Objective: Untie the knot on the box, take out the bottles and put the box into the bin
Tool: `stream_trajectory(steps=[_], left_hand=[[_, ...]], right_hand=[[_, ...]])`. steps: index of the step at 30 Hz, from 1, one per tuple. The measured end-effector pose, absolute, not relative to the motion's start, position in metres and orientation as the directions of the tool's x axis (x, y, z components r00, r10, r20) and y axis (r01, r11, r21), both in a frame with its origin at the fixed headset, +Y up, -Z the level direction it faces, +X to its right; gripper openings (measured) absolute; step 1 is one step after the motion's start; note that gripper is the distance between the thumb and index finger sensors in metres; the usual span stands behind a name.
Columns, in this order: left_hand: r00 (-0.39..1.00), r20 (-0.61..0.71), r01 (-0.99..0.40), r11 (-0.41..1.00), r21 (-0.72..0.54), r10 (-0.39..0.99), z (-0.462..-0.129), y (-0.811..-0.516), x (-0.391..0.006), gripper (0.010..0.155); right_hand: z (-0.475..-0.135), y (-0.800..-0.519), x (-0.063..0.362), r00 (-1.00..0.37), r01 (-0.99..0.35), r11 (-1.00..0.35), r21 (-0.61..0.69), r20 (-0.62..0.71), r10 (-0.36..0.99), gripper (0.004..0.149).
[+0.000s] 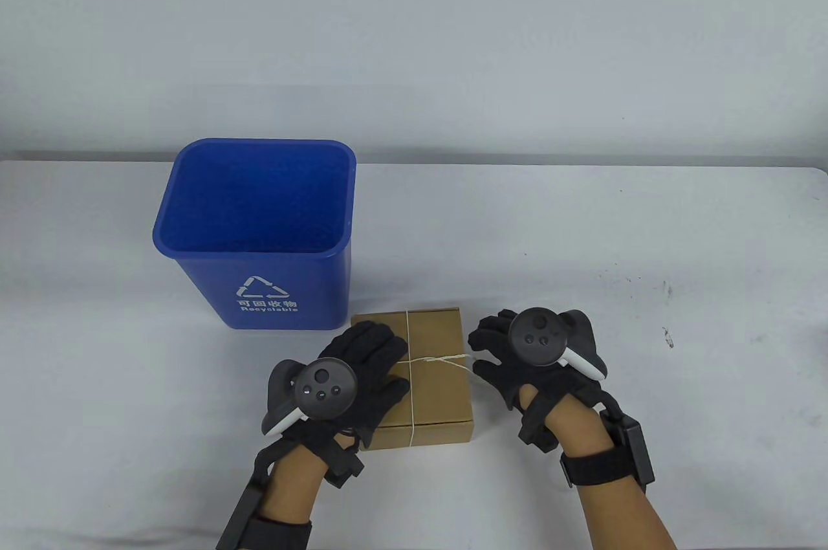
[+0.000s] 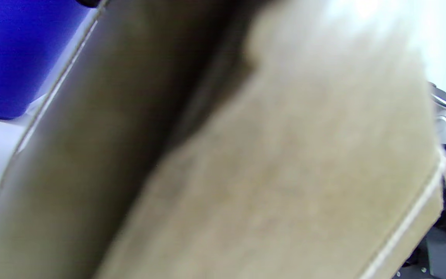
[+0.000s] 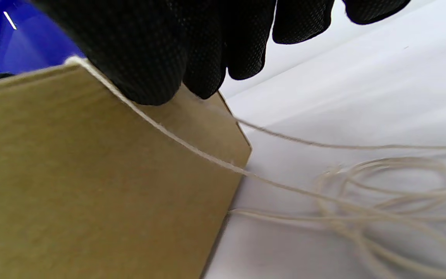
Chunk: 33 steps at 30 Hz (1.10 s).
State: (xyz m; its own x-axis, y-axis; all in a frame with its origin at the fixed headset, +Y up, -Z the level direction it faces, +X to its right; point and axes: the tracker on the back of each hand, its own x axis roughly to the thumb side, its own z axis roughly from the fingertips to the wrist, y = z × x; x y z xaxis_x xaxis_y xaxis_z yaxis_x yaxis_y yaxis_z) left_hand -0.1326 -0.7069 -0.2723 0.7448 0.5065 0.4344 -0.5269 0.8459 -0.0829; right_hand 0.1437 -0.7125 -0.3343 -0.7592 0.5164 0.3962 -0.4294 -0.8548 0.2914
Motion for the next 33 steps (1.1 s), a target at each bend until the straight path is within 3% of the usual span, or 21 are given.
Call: stream_trajectory(steps=[2,7,19,22,28,33], left_hand=[[0.745,0.434,-0.527,0.846,-0.083,0.507,-0.272,-0.707,-0.133,0.067],[0.745,0.434,-0.526,0.846,-0.083,0.506,-0.272,-0.707,-0.133,0.067],[0.746,0.434,-0.525,0.847,-0.082,0.504,-0.272,-0.707,-0.133,0.067],[0.748,0.434,-0.523,0.848,-0.083,0.503,-0.273,-0.707,-0.133,0.067],[0.752,0.428,-0.518,0.851,-0.084,0.501,-0.273,-0.707,-0.132,0.067],[0.77,0.401,-0.5,0.859,-0.105,0.497,-0.275,-0.703,-0.13,0.066]], right_hand=[[-0.335,-0.713,0.144,-0.749,-0.452,-0.856,0.251,0.414,0.517,0.039],[-0.339,-0.716,0.154,-0.776,-0.438,-0.863,0.252,0.378,0.505,0.037],[-0.351,-0.731,0.185,-0.915,-0.28,-0.91,0.306,0.202,0.349,0.038],[-0.351,-0.725,0.196,-0.935,-0.271,-0.916,0.295,0.146,0.324,0.046],[-0.345,-0.7,0.204,-0.885,-0.405,-0.892,0.202,0.158,0.438,0.052],[-0.326,-0.677,0.168,-0.716,-0.573,-0.804,0.162,0.379,0.587,0.059]])
